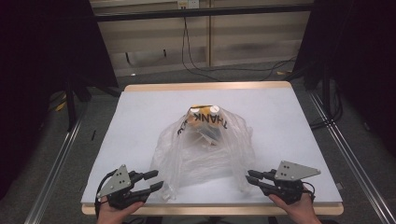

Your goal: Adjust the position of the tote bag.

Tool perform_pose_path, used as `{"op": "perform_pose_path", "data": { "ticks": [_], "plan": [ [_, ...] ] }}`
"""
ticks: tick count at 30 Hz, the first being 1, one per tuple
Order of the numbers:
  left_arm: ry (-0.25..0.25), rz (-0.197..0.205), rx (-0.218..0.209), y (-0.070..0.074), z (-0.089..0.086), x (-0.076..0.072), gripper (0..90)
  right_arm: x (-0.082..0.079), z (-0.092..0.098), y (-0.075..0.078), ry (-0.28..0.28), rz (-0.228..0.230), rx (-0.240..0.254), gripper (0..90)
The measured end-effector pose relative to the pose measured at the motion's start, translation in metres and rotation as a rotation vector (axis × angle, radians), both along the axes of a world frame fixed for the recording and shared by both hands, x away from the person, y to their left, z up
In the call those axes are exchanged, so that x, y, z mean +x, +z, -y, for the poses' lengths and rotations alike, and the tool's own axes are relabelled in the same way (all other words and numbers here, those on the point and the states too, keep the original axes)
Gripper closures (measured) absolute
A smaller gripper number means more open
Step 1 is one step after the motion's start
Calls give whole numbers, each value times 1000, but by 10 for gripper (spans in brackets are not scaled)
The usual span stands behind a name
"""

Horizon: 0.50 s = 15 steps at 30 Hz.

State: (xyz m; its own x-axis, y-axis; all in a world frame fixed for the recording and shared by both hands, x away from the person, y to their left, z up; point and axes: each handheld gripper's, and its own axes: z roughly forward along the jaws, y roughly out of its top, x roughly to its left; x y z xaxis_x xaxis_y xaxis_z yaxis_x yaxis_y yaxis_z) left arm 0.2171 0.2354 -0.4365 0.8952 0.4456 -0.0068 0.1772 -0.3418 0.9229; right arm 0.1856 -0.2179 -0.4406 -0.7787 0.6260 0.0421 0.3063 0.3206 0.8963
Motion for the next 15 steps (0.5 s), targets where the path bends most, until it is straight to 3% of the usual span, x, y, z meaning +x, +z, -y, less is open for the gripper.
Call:
{"op": "perform_pose_path", "data": {
  "ticks": [7, 8, 10, 13, 15],
  "plan": [
    [-77, -27, 60, -5, 15, -2, 562, 4, -7, -9, 29, -36, -45, 693],
    [-90, -38, 47, -6, 16, -2, 552, 4, -7, -9, 31, -41, -45, 690],
    [-112, -60, 62, -9, 19, -3, 534, 6, -7, -11, 44, -54, -50, 668],
    [-143, -70, 109, -13, 22, -4, 545, 9, -9, -15, 54, -71, -66, 632],
    [-152, -71, 119, -15, 25, -3, 543, 11, -10, -16, 61, -77, -70, 614]
  ]
}}
